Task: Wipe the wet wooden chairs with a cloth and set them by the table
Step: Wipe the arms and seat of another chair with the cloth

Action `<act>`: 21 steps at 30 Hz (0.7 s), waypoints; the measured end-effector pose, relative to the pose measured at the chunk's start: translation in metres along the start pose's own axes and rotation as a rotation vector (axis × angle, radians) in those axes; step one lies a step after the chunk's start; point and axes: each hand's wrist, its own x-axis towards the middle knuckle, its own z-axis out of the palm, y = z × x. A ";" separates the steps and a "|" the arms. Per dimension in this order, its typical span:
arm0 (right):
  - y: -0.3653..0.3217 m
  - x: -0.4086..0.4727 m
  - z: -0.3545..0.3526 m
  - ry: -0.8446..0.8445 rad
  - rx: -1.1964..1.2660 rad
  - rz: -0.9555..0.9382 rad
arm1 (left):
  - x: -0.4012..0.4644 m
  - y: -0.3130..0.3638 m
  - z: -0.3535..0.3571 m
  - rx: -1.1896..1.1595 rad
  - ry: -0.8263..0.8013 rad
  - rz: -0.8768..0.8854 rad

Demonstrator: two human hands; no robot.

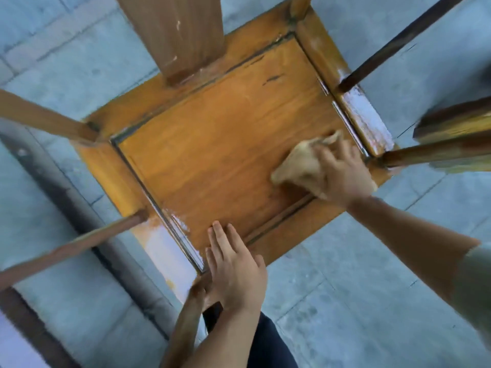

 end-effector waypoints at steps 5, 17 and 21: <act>-0.035 0.004 0.005 0.071 0.093 0.648 | -0.026 0.028 0.017 -0.156 -0.037 -0.235; -0.088 -0.193 0.022 -0.450 0.104 -0.318 | -0.130 -0.026 0.048 0.075 -0.105 -0.059; -0.057 -0.234 -0.009 -0.443 0.139 -0.088 | -0.161 -0.030 0.031 0.163 -0.104 0.006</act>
